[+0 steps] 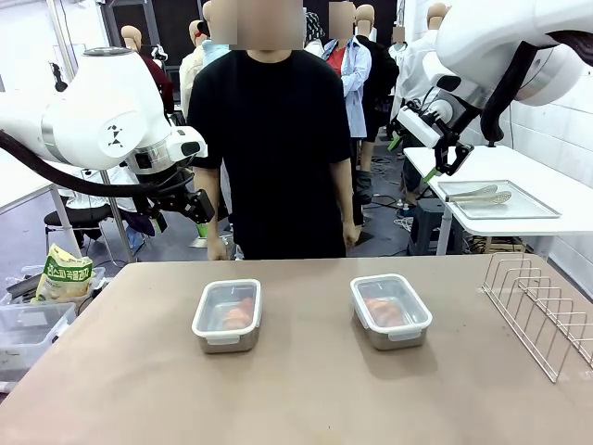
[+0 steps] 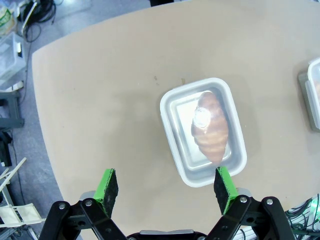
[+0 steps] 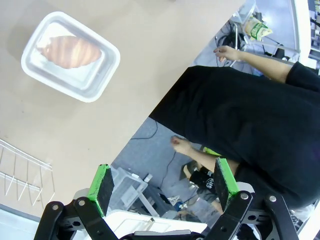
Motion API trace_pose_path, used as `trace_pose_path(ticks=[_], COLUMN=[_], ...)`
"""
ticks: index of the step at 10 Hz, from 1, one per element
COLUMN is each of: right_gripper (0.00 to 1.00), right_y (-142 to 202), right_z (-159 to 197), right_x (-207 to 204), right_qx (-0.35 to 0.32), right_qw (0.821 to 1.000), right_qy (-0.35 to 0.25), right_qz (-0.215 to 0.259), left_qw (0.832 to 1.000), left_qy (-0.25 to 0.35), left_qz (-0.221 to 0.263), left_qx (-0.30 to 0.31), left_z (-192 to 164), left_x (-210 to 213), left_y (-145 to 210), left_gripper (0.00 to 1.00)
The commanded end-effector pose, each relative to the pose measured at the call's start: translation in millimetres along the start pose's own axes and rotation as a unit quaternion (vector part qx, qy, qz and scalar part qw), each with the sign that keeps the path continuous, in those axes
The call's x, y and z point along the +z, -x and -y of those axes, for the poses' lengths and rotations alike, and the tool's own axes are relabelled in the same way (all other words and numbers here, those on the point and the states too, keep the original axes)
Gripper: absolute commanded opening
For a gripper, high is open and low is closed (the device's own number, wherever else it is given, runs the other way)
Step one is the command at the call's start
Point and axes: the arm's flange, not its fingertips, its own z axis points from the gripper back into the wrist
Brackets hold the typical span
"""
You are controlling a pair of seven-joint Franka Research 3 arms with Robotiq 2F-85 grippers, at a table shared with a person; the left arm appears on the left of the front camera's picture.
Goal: Place the bread in airtight containers.
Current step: Release when the human grabs the Airtight Container lid.
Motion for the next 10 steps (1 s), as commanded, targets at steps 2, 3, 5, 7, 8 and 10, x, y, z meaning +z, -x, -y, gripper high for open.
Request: trace_pose_path(ticks=[2,3,5,7,8,10], right_gripper=[1.00,1.00,1.00,1.00,1.00,1.00], right_y=[2.7,2.7,2.7,2.7,2.7,2.7], right_z=[-0.9,-0.9,-0.9,-0.9,-0.9,-0.9], right_x=[-1.3,-1.3,-1.3,-1.3,-1.3,-1.3], right_qx=[0.003,0.003,0.003,0.003,0.003,0.003], right_qw=[1.000,1.000,1.000,1.000,1.000,1.000], right_qy=[0.009,0.009,0.009,0.009,0.009,0.009], right_qz=[0.001,0.001,0.001,0.001,0.001,0.001], left_qw=[1.000,1.000,1.000,1.000,1.000,1.000], left_qy=[-0.001,-0.001,-0.001,-0.001,-0.001,-0.001], left_qz=[0.000,0.000,0.000,0.000,0.000,0.000], left_qx=[0.001,0.001,0.001,0.001,0.001,0.001], left_z=[-2.0,-2.0,-2.0,-2.0,-2.0,-2.0], left_x=[1.5,1.5,1.5,1.5,1.5,1.5], left_y=[0.4,0.4,0.4,0.4,0.4,0.4], left_gripper=[1.00,1.00,1.00,1.00,1.00,1.00])
